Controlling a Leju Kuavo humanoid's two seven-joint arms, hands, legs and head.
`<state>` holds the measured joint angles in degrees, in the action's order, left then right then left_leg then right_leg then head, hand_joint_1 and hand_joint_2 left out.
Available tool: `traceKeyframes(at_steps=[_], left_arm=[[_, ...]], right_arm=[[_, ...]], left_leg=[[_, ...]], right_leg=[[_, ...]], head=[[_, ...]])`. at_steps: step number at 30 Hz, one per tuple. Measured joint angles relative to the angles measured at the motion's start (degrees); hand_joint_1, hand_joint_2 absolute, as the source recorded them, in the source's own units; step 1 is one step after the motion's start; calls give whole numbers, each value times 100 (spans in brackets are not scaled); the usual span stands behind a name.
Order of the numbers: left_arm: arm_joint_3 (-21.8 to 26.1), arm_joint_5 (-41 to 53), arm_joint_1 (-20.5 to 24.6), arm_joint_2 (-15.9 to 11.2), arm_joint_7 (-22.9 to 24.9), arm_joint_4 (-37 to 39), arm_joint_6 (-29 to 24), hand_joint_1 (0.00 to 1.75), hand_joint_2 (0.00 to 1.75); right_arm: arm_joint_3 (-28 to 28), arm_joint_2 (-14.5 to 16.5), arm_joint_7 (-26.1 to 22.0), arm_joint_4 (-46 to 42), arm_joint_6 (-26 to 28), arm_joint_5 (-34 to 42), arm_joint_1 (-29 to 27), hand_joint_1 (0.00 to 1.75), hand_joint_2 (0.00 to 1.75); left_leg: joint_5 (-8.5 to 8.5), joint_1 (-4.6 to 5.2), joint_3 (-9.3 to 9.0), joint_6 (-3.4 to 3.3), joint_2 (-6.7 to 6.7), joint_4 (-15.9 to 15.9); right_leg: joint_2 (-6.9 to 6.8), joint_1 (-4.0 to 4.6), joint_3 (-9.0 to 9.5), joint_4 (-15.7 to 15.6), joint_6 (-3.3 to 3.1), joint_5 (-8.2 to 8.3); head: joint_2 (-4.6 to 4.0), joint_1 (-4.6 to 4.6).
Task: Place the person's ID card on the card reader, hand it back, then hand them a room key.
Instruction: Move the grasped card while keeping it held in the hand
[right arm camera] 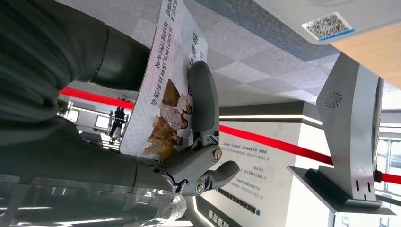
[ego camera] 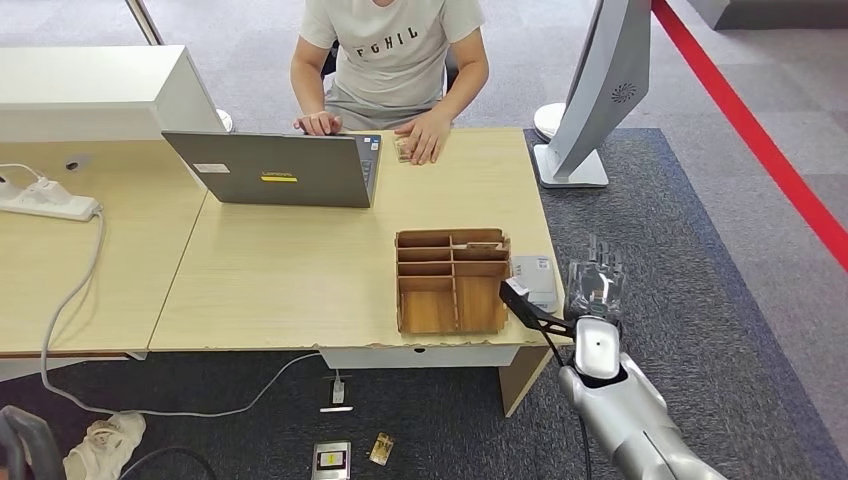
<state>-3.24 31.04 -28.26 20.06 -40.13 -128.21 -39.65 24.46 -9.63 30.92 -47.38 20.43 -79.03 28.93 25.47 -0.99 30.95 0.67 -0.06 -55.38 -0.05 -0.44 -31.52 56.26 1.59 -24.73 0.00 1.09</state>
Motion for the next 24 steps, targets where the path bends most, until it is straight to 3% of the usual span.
traceKeyframes(at_steps=[12,18,24], left_arm=[[52,-234,22,-2,0,0,0,0,175],[96,-811,133,-11,0,-2,0,0,175],[158,-950,166,-11,0,-33,0,0,175]], right_arm=[[3,-70,-22,-381,193,-74,55,175,175],[5,-12,-213,-1418,-323,173,787,175,175],[9,241,-357,-1958,72,724,931,175,175]], left_leg=[[-1,5,9,0,1,0],[-4,11,-5,1,5,0],[-5,10,-3,2,-2,0]], right_leg=[[0,0,-1,7,0,1],[-2,-14,-2,16,1,0],[-7,-10,-1,17,-1,-2]], head=[[0,1],[0,1],[0,0]])
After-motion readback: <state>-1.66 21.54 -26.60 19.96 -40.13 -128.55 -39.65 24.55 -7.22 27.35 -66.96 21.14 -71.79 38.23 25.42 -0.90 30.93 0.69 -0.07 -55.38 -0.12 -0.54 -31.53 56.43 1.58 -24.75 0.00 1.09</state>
